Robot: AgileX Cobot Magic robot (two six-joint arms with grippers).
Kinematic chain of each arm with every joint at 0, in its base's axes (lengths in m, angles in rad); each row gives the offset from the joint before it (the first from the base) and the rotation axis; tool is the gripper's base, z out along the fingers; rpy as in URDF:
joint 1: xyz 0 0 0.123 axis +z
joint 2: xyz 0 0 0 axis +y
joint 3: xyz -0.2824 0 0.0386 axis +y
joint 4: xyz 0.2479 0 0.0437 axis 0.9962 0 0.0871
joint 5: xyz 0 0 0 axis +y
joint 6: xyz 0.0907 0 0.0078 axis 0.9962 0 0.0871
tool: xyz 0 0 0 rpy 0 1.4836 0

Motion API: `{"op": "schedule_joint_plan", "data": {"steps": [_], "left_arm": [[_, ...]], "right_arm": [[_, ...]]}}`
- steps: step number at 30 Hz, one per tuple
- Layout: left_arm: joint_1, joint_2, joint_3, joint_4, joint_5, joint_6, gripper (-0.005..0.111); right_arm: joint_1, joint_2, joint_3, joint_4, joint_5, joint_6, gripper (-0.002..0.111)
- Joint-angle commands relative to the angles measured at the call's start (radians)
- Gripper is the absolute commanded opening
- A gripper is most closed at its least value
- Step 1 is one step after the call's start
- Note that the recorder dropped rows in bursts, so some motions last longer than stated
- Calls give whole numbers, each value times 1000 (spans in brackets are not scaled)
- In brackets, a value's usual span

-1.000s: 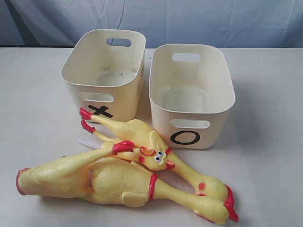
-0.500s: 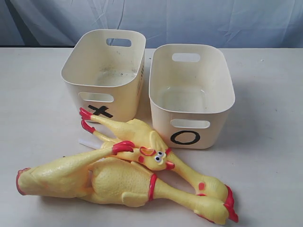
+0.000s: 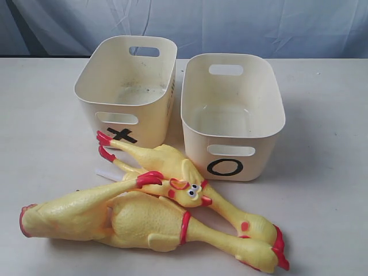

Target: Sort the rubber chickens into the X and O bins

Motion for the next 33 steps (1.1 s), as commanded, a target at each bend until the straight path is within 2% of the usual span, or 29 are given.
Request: {"op": "schedule_joint_plan", "data": {"steps": [1,3,6,12,19,26,33], "left_arm": [[-4,-3,-6,0,-6,-1,0],[-4,-3,-6,0,-6,-1,0],[-4,-3,-6,0,-6,-1,0],[-4,-3,-6,0,-6,-1,0],[-4,-3,-6,0,-6,-1,0],[-4,-3,-6,0,-6,-1,0],[-4,-3,-6,3,-5,-1,0]], "right_arm": [[115,122,-4,405,329,-508,4],[183,177,-4,502,464,-673,4],[286,236,-4,511,567,-821,4],[449,298,36,589,612,-729,4],[635,411,215,611,612,-744,4],[735,606,297,526,458,-868,4],[736,760,295,430,130,-868,5]]}}
